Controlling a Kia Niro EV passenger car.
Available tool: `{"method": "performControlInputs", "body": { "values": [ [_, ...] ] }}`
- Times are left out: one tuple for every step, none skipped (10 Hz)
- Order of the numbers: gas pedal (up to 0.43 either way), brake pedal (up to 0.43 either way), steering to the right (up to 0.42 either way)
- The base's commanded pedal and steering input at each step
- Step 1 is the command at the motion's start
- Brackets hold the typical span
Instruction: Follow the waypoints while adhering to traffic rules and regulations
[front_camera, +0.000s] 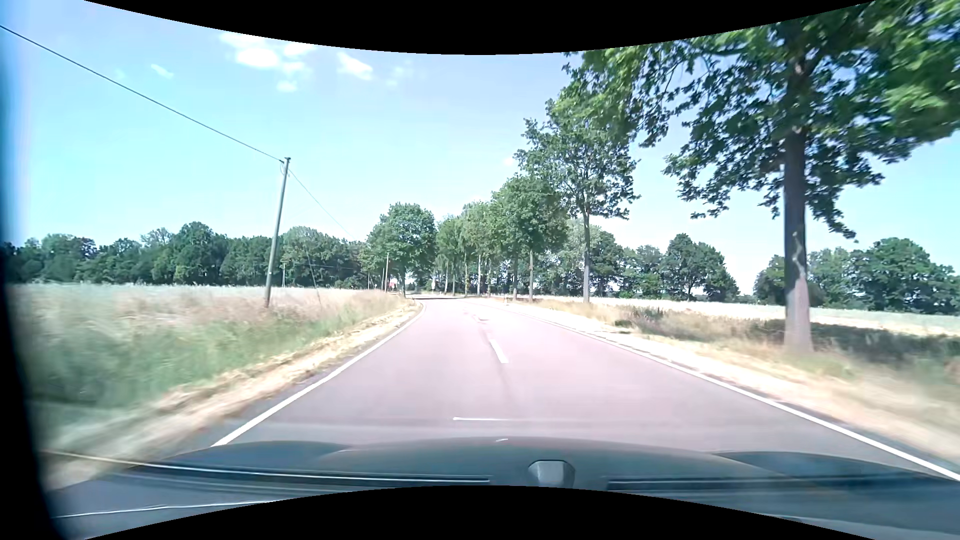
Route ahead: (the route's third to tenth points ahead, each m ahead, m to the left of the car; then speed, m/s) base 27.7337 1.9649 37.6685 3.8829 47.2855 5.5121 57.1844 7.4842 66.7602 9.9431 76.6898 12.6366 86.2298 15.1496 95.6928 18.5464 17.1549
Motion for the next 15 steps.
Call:
{"method": "performControlInputs", "body": {
  "values": [
    [0.469,0.000,-0.003],
    [0.469,0.006,-0.008],
    [0.469,0.000,-0.015],
    [0.480,0.006,-0.020],
    [0.480,0.006,-0.023],
    [0.480,0.006,-0.024],
    [0.480,0.006,-0.024],
    [0.480,0.006,-0.024],
    [0.480,0.006,-0.024],
    [0.480,0.006,-0.024],
    [0.480,0.006,-0.025],
    [0.480,0.006,-0.026],
    [0.480,0.006,-0.026],
    [0.480,0.006,-0.026],
    [0.469,0.006,-0.026]
  ]
}}
